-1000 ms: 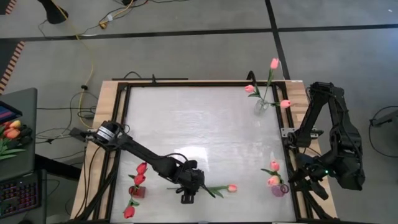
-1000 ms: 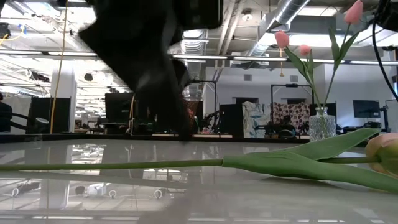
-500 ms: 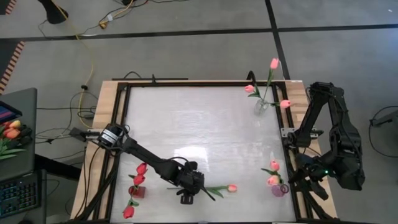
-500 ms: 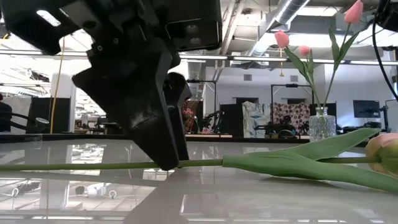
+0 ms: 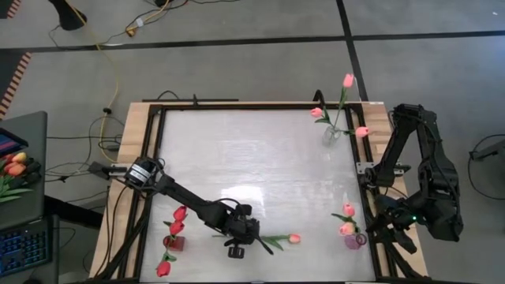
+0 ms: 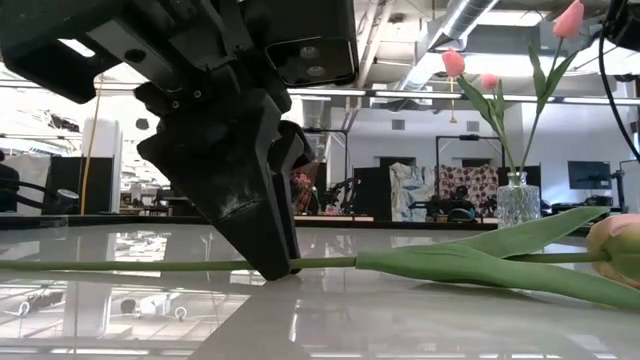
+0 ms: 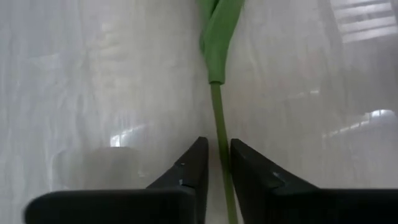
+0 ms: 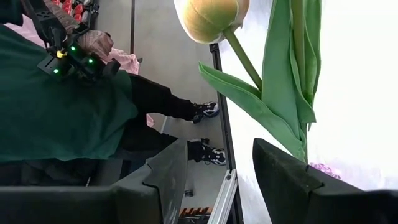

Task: Sort flowers into vase by color
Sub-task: Put the pink flower in the pink vase

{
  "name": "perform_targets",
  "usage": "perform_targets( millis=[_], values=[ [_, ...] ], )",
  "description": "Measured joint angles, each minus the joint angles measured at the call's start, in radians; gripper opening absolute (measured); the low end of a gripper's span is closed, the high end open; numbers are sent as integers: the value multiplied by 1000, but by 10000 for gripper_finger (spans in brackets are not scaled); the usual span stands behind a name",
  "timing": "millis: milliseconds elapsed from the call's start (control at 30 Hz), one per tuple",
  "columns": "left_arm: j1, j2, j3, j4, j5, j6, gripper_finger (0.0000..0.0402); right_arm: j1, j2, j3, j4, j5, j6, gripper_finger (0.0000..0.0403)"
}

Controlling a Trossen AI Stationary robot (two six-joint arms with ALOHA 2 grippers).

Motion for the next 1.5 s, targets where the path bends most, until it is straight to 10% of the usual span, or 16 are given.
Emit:
perform_targets(
  millis=[467, 1167, 1500],
  values=[
    [74, -29, 34, -64, 11, 62, 1, 0, 0, 0, 8, 1, 0, 207],
    [365, -419, 35, -129, -45, 156, 0, 0, -43, 0, 41, 38, -4, 207],
    [424, -594, 35, 47, -20, 93, 0, 0, -197, 27, 87, 406, -196, 207]
  ],
)
